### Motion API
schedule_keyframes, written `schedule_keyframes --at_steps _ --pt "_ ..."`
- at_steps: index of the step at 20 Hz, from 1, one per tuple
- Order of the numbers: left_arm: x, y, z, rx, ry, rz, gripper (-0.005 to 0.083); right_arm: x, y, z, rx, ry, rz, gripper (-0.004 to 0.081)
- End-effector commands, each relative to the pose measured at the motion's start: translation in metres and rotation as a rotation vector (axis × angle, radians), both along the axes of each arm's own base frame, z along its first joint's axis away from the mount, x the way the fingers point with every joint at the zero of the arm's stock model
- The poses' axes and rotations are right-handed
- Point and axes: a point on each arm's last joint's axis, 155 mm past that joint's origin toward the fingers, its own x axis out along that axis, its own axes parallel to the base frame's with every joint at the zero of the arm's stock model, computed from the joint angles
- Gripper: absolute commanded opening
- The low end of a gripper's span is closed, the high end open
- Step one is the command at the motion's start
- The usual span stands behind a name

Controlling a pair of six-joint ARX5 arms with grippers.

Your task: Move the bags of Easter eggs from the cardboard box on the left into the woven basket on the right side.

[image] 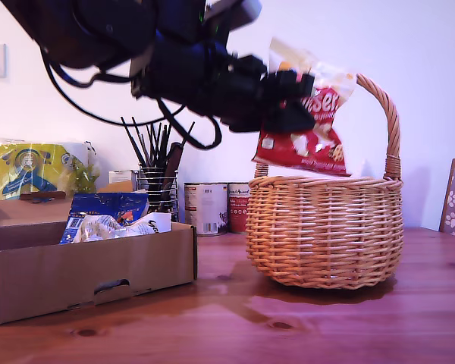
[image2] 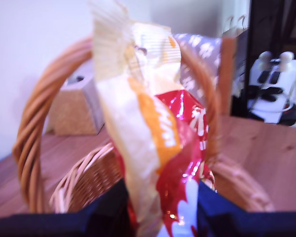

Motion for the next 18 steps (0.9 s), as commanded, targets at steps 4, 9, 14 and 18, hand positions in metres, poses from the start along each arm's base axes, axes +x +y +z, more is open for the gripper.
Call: schedule_keyframes --at_steps 4,9,14,18 --pt "-0.002 -0.005 0.014 -0.024 -0.042 -0.024 0.0627 0.0 -0.001 -0.003 0.004 0.007 -0.006 -0.001" --pt "-0.009 -0.017 0.027 -0.043 -0.062 -0.051 0.065 0.0 -0.001 -0.003 0.003 0.008 -0.006 -0.001" --pt "-0.016 -0.01 0.033 0.019 0.0 -0.046 0.033 0.0 -0.001 -0.003 0.003 0.008 -0.006 -0.001" --pt "-0.031 0.02 0.036 0.15 0.061 -0.005 -0.0026 0.0 -0.001 -0.003 0.003 0.008 -0.006 -0.001"
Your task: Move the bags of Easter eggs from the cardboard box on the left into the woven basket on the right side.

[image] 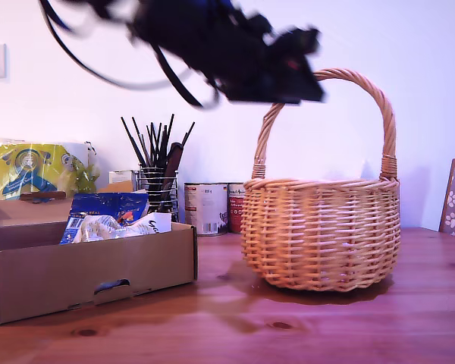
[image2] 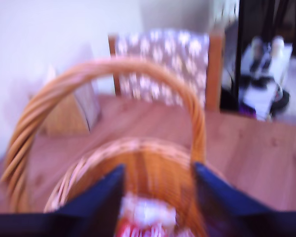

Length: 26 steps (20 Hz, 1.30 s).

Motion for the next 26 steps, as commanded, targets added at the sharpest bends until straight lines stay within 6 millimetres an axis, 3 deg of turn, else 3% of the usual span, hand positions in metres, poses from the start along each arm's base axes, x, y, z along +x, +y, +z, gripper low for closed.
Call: schedule_keyframes --at_steps 1,8,13,18,19,22,23,26 --pt "-0.007 0.018 0.01 0.041 0.0 0.03 -0.0023 0.0 -0.001 -0.002 0.006 0.002 -0.006 -0.001" --pt "-0.003 0.126 0.013 0.193 0.127 0.3 -0.0023 0.0 -0.001 -0.002 0.006 0.003 -0.006 -0.001" --pt "0.008 0.2 -0.008 0.262 0.267 0.449 -0.0023 0.0 -0.001 -0.002 0.006 0.003 -0.006 -0.001" --pt "0.009 0.243 -0.029 0.318 0.366 0.511 -0.0013 0.0 -0.001 -0.002 0.006 0.003 -0.006 -0.001" --pt "0.006 0.248 -0.034 0.325 0.392 0.512 0.002 0.0 -0.001 -0.002 0.006 0.003 -0.006 -0.001" --pt "0.004 0.258 -0.041 0.346 0.425 0.506 0.0301 0.0 -0.001 -0.002 0.006 0.003 -0.006 -0.001" --pt "0.005 0.262 -0.042 0.355 0.419 0.509 0.0337 0.0 -0.001 -0.002 0.006 0.003 -0.006 -0.001" --pt "0.008 0.268 -0.041 0.358 0.408 0.502 0.0338 0.0 -0.001 -0.002 0.006 0.003 -0.006 -0.001"
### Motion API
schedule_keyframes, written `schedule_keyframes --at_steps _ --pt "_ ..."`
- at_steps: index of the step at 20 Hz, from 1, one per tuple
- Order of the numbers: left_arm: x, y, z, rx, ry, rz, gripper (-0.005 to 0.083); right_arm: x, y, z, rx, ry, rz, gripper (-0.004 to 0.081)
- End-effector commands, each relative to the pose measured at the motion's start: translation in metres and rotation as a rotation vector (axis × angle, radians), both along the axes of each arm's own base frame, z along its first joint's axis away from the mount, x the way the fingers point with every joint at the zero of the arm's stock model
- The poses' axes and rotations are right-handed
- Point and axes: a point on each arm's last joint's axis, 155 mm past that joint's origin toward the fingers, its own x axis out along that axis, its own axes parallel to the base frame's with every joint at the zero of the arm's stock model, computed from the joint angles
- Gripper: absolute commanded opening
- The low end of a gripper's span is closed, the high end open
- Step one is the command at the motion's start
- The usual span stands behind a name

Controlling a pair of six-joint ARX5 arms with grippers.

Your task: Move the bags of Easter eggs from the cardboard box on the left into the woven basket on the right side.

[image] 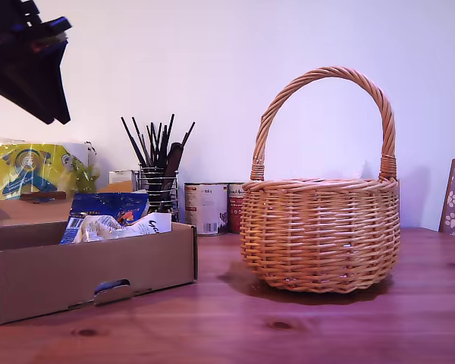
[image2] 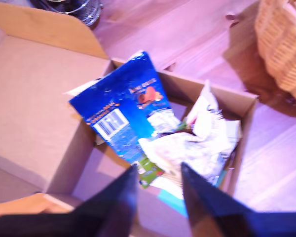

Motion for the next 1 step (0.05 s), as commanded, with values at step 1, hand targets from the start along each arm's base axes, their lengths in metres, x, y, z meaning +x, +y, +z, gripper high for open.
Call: schedule_keyframes --at_steps 1 --pt "0.0002 0.001 -0.0023 -0.001 -0.001 -0.008 0.0338 0.0002 -0.0006 -0.0018 0.006 0.002 -0.006 -0.001"
